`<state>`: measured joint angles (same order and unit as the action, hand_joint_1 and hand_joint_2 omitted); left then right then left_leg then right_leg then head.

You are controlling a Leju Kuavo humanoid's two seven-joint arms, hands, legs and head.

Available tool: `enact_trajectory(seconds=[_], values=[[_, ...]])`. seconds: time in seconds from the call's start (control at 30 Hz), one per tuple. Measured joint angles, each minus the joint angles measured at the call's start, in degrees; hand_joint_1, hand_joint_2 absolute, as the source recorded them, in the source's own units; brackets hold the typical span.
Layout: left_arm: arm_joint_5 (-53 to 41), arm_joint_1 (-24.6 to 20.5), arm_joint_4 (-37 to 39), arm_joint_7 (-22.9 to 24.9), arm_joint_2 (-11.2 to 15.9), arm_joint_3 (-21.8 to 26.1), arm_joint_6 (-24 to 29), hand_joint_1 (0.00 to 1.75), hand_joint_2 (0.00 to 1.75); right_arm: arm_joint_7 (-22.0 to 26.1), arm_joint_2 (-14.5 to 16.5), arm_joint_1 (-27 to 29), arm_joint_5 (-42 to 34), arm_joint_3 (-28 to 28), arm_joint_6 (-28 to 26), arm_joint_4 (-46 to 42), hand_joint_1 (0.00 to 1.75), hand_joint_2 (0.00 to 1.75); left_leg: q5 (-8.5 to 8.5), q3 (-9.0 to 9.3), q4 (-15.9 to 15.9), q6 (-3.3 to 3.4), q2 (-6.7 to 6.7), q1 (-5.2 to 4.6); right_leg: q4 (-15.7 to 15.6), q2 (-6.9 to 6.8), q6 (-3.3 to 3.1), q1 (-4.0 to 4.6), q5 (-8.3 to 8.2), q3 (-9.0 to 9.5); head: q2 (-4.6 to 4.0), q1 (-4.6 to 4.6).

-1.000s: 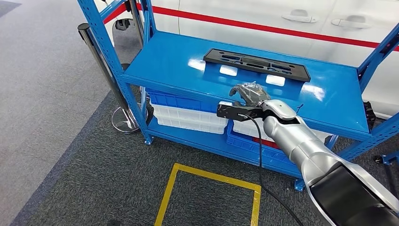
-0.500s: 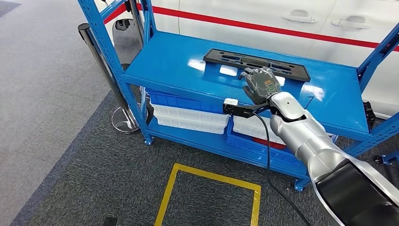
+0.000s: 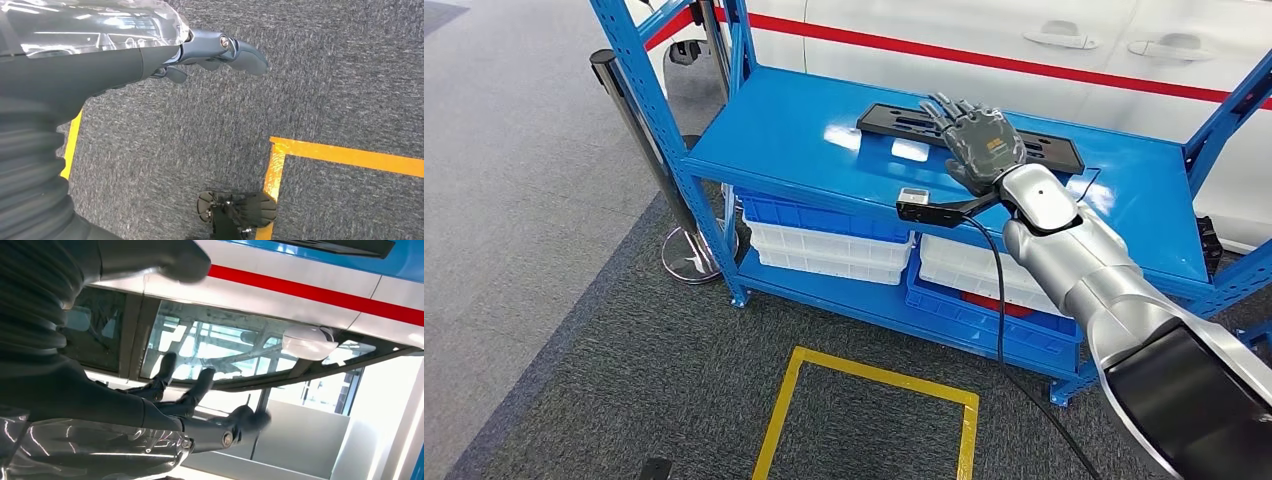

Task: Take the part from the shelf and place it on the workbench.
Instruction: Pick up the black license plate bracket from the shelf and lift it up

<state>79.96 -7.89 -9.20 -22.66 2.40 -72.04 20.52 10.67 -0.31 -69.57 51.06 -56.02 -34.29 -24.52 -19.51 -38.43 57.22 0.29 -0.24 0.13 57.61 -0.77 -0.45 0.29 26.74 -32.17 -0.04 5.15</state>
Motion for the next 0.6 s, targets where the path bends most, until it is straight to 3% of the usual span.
enact_trajectory(seconds=[0.33, 0.47, 0.5, 0.6], values=[[0.25, 0.06, 0.08, 0.07, 0.02, -0.13, -0.35, 0.0, 0.0, 0.09, -0.07, 0.23, -1.29, -0.33, 2.87, 0.19, 0.0, 1.75, 0.0, 0.0, 0.0, 0.0, 0.0, 0.0, 0.0, 0.01, 0.0, -0.02, 0.0, -0.01, 0.0, -0.01], [-0.25, 0.06, 0.09, 0.35, 0.02, -0.46, 0.27, 0.0, 1.75, 0.9, -0.07, 0.45, -3.82, -0.33, 7.8, 0.46, 0.0, 1.75, 0.0, 0.0, 0.0, 0.0, 0.0, 0.0, 0.0, 0.0, 0.0, -0.01, 0.0, -0.01, 0.0, 0.0], [-0.25, 0.06, 0.09, 0.46, 0.02, -0.57, 0.59, 0.0, 1.75, 1.12, -0.07, 0.57, -4.37, -0.33, 9.23, 0.56, 0.0, 1.75, 0.0, 0.0, 0.0, 0.0, 0.0, 0.0, 0.0, 0.01, 0.0, -0.01, 0.0, -0.01, 0.0, 0.01], [0.38, 0.17, 0.1, 1.18, 0.04, -0.7, 1.83, 0.0, 0.44, 0.79, -0.05, 1.1, -4.33, -0.34, 13.53, 1.12, 0.0, 1.75, 0.0, 0.0, 0.0, 0.0, 0.0, 0.0, 0.0, 0.01, 0.0, -0.01, 0.0, -0.01, 0.0, -0.01]])
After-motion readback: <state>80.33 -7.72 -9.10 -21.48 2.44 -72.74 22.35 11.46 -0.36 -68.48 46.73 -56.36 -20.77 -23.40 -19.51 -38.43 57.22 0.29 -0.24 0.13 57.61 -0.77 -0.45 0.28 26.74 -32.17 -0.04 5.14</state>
